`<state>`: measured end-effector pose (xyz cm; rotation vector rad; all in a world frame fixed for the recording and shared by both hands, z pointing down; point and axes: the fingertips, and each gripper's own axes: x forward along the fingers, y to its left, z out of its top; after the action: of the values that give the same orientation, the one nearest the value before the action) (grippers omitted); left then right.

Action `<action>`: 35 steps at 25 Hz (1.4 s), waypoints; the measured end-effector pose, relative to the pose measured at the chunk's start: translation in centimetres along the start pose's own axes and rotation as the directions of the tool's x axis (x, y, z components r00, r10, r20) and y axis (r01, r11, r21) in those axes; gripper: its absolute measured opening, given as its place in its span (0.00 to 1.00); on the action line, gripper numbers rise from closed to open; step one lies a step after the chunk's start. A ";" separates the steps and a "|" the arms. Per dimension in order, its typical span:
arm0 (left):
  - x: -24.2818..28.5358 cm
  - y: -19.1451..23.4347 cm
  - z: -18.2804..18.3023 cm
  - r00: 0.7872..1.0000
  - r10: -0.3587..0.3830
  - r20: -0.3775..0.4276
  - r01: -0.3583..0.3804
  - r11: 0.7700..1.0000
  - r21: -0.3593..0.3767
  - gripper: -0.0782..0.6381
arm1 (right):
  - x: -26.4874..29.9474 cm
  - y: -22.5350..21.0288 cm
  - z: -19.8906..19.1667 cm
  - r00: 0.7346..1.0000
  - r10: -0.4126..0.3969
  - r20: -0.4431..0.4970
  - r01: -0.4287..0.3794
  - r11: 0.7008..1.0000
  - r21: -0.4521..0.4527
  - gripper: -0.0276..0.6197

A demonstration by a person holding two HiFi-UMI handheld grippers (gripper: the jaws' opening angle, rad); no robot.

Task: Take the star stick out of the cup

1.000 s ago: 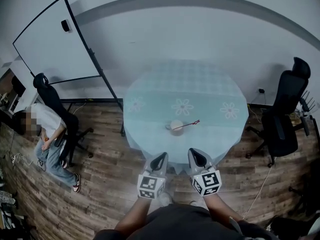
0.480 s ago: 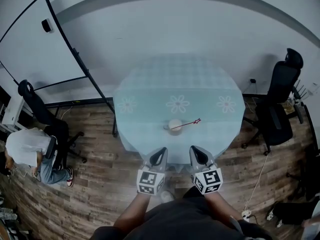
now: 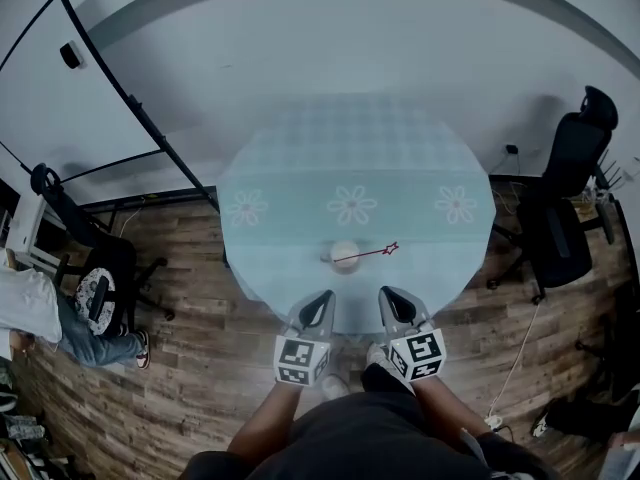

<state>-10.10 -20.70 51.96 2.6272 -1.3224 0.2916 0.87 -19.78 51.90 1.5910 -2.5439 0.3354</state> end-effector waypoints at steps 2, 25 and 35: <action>0.9 0.0 -0.2 1.000 0.004 -0.010 -0.004 1.000 -0.007 0.12 | 0.7 -0.6 -0.5 1.000 0.007 -0.015 -0.007 1.000 -0.006 0.05; 7.2 3.5 -7.4 0.989 0.077 -0.128 -0.089 0.992 -0.093 0.12 | 8.0 -5.2 -7.8 0.991 0.087 -0.100 -0.077 0.992 0.098 0.11; 8.7 5.2 -8.5 0.984 0.104 -0.143 -0.120 0.986 -0.112 0.12 | 11.3 -6.3 -8.7 0.990 0.101 -0.102 -0.088 0.988 0.126 0.14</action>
<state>-10.01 -28.32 62.81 2.3925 -1.3984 0.3886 1.48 -30.10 63.60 1.4496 -2.5654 0.5810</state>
